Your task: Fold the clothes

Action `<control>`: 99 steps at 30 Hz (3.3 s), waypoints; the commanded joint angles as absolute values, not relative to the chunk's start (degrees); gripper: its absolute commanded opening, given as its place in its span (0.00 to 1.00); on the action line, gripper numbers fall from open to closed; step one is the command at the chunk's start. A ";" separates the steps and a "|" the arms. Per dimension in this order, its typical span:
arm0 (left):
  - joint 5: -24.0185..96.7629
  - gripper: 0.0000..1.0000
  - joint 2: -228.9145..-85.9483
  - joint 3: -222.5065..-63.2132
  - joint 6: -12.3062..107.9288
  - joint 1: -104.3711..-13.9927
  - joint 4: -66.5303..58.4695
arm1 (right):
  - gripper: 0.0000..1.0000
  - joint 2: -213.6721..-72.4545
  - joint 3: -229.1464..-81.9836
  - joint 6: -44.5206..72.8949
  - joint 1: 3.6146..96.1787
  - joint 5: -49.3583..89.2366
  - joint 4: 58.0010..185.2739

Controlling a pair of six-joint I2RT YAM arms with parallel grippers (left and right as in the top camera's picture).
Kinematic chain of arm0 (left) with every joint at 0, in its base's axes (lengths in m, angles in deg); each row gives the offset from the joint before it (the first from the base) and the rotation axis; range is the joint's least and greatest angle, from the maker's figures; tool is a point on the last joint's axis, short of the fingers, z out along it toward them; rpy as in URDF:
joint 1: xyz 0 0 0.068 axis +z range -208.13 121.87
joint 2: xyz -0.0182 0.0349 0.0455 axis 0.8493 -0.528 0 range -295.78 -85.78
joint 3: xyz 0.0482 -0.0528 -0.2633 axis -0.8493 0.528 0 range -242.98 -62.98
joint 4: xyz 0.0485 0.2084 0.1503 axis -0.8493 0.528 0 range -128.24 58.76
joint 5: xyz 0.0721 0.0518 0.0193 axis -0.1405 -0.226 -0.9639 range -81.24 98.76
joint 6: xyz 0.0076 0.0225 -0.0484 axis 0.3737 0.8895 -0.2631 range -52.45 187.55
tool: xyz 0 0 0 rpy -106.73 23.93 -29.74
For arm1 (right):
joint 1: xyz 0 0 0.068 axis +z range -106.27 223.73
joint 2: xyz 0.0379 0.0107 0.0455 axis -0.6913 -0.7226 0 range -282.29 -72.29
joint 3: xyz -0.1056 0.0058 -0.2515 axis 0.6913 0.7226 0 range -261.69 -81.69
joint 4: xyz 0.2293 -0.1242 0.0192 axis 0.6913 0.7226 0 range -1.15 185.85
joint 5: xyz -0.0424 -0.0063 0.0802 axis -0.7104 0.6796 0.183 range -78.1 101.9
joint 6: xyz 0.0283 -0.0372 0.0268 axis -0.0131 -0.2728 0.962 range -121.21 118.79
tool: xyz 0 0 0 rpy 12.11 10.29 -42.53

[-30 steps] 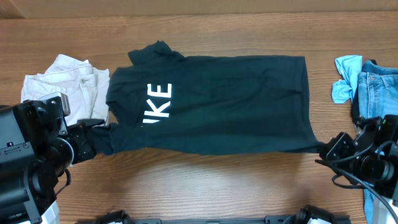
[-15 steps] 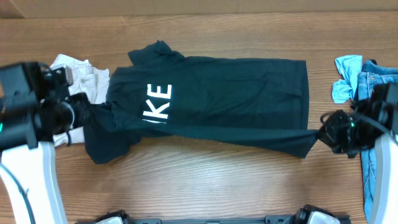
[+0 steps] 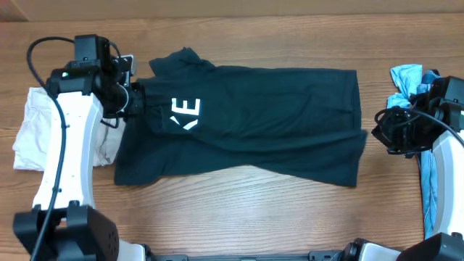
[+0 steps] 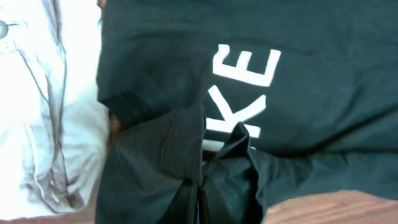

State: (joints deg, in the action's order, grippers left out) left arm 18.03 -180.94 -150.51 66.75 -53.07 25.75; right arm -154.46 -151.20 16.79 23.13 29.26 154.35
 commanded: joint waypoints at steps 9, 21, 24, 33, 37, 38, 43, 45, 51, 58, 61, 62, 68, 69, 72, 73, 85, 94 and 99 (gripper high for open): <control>9.60 0.56 -184.46 -150.60 67.95 -52.75 26.58 | 0.39 -161.63 -152.14 14.93 23.05 28.63 158.59; 12.42 0.76 -184.48 -144.15 54.64 -47.74 38.93 | 0.48 -161.67 -135.71 17.09 23.13 31.34 155.99; 15.85 0.74 -184.48 -135.49 53.90 -47.65 33.09 | 0.49 -161.67 -133.04 19.02 23.15 31.60 153.34; 15.78 0.43 -184.52 -123.87 53.20 -47.65 22.45 | 0.49 -161.67 -126.31 24.39 23.13 34.48 144.38; 15.83 0.58 -184.61 -123.45 53.44 -47.65 21.64 | 0.61 -161.67 -123.75 25.05 23.13 34.33 145.76; 15.78 0.60 -184.65 -123.45 54.12 -47.65 21.71 | 0.62 -161.67 -122.92 25.64 23.13 34.22 143.96; 14.14 0.31 -184.70 -123.45 55.14 -47.65 21.25 | 0.15 -161.67 -121.11 27.61 23.13 30.31 135.99; 12.35 0.15 -184.70 -123.45 55.25 -47.63 21.51 | 0.04 -161.67 -122.53 27.56 22.96 28.37 137.41; 10.62 0.04 -184.68 -123.45 55.36 -45.42 21.49 | 0.04 -161.65 -136.69 26.45 22.98 14.86 152.90; 9.66 0.04 -184.68 -123.52 55.56 -42.14 21.73 | 0.04 -161.67 -139.73 26.80 22.98 6.66 156.99; 10.10 0.04 -184.68 -123.58 55.56 -39.76 21.75 | 0.04 -161.67 -139.73 27.15 22.98 5.24 157.60; 10.67 0.04 -184.68 -123.69 55.58 -39.17 21.77 | 0.06 -161.67 -139.73 27.17 22.98 5.31 157.73; 14.80 0.21 -184.68 -128.28 59.25 -38.65 23.37 | 0.59 -161.67 -139.73 26.89 22.98 6.62 158.87; 14.84 0.33 -184.68 -130.07 59.97 -38.80 24.57 | 0.59 -161.67 -139.73 26.84 22.98 6.99 159.07; 16.18 0.53 -184.65 -136.70 61.50 -39.43 28.55 | 0.58 -161.67 -140.01 19.39 22.98 17.13 158.04; 17.51 0.57 -184.68 -138.44 62.40 -39.52 29.22 | 0.57 -161.67 -140.12 16.35 22.98 21.17 157.41; 31.26 0.57 -184.83 -144.21 74.82 -50.65 23.54 | 0.53 -161.67 -140.82 7.19 23.09 48.30 142.76; 35.37 0.73 -185.90 -158.40 64.04 -53.68 10.34 | 0.51 -162.75 -148.01 18.60 23.13 51.40 124.40; 37.16 0.73 -196.09 -167.65 59.49 -54.76 7.83 | 0.55 -169.22 -157.54 18.58 23.90 47.34 123.51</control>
